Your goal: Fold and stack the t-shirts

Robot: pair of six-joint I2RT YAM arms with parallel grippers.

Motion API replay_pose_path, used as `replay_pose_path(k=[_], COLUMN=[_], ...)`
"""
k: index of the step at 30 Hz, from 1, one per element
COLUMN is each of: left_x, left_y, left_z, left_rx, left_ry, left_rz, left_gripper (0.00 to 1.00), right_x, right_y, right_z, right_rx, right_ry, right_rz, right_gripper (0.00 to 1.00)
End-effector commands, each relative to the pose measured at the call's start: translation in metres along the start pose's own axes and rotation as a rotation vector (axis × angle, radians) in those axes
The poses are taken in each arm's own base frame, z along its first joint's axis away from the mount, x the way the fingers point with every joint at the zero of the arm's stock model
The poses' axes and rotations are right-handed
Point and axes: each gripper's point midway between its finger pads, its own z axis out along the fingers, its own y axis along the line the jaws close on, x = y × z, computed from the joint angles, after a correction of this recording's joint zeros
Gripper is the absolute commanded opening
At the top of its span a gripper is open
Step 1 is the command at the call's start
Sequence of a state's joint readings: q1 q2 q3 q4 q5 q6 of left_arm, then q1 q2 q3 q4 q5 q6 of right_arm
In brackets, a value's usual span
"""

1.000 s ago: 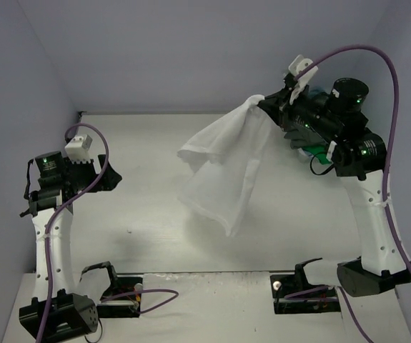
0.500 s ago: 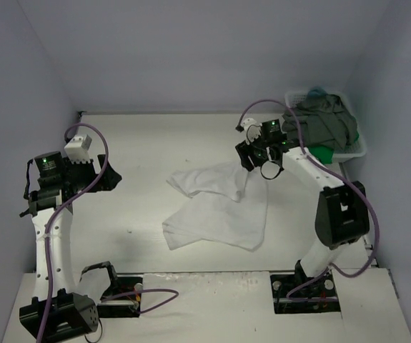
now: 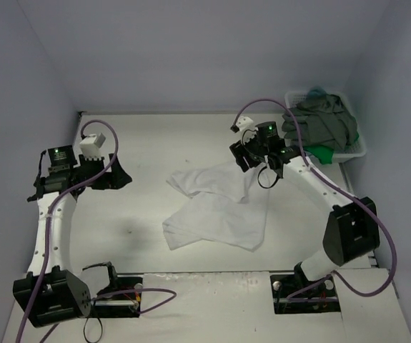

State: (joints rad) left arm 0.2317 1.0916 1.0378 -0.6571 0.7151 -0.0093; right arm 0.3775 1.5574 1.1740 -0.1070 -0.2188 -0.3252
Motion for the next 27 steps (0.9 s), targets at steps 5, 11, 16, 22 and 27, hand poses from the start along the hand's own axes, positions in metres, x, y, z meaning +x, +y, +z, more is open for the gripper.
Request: replay_pose_path(k=[5, 11, 16, 22, 27], left_x=[-0.01, 0.0, -0.022, -0.029, -0.024], left_y=[-0.053, -0.073, -0.06, -0.053, -0.05], left_z=[0.025, 0.054, 0.07, 0.08, 0.083], left_rx=[0.127, 0.2, 0.114, 0.079, 0.076], left_ry=[0.071, 0.142, 0.024, 0.006, 0.006], left_rz=[0.311, 0.491, 0.568, 0.546, 0.543], left_gripper=[0.8, 0.8, 0.8, 0.8, 0.8], right_x=[0.015, 0.081, 0.094, 0.091, 0.092], right_y=[0.056, 0.067, 0.048, 0.034, 0.029], right_z=[-0.016, -0.008, -0.018, -0.03, -0.034], right_rx=[-0.152, -0.154, -0.054, 0.027, 0.087], right_ry=[0.076, 0.235, 0.214, 0.177, 0.146], right_rz=[-0.125, -0.363, -0.536, -0.665, -0.711], right_gripper=[0.55, 0.55, 0.56, 0.57, 0.56])
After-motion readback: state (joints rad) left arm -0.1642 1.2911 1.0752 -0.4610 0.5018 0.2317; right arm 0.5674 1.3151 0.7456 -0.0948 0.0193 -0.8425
